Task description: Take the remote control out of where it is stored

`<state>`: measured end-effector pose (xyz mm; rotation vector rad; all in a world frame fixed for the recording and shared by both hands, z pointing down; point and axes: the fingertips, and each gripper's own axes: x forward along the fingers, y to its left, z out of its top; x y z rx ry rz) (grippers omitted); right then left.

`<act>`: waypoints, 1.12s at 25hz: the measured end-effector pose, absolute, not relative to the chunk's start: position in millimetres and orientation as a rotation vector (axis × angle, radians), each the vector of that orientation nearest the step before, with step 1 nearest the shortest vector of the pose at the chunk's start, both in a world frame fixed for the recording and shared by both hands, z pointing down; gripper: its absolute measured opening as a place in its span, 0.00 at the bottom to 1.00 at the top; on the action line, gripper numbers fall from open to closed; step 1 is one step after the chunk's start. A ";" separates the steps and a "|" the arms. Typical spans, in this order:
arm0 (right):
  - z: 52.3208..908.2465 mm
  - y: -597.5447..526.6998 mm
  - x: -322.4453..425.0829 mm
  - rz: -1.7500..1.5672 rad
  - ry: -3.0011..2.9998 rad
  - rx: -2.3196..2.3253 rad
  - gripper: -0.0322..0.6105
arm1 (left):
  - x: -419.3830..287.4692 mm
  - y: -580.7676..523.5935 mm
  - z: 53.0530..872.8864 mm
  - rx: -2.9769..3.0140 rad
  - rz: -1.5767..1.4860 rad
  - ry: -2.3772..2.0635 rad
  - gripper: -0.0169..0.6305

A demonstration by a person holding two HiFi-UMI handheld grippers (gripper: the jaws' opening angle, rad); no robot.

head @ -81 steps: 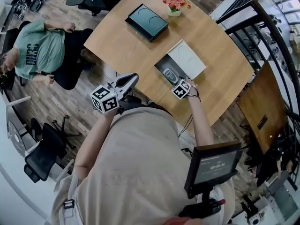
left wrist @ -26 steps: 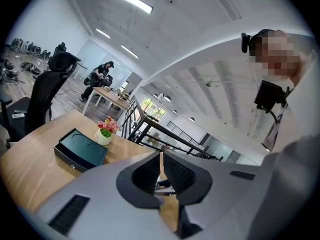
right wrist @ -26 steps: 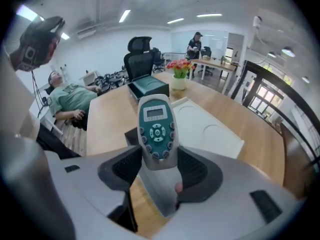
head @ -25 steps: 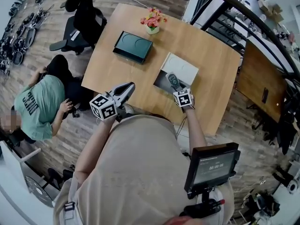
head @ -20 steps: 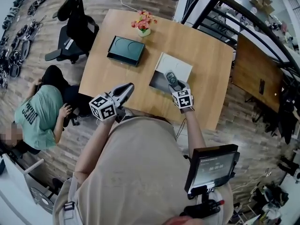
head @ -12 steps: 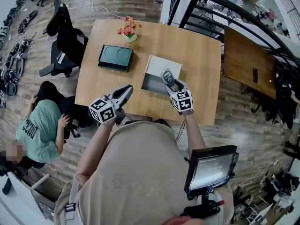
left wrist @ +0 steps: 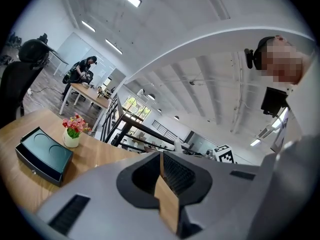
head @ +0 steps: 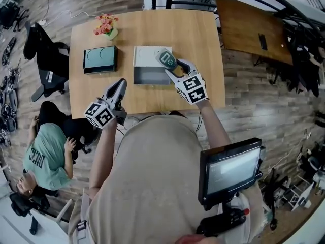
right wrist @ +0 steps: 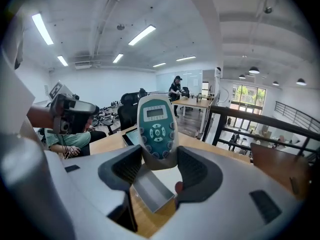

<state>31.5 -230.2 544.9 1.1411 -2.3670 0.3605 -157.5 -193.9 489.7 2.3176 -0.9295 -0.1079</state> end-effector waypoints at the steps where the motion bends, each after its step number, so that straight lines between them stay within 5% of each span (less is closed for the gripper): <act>1: 539.5 -229.6 37.7 0.350 -2.372 1.143 0.41 | -152.2 -195.5 491.3 2.318 -0.111 -0.934 0.04; 28: 560.2 -192.8 206.2 0.385 -2.268 1.287 0.41 | -61.3 -199.8 546.9 2.317 0.048 -1.078 0.04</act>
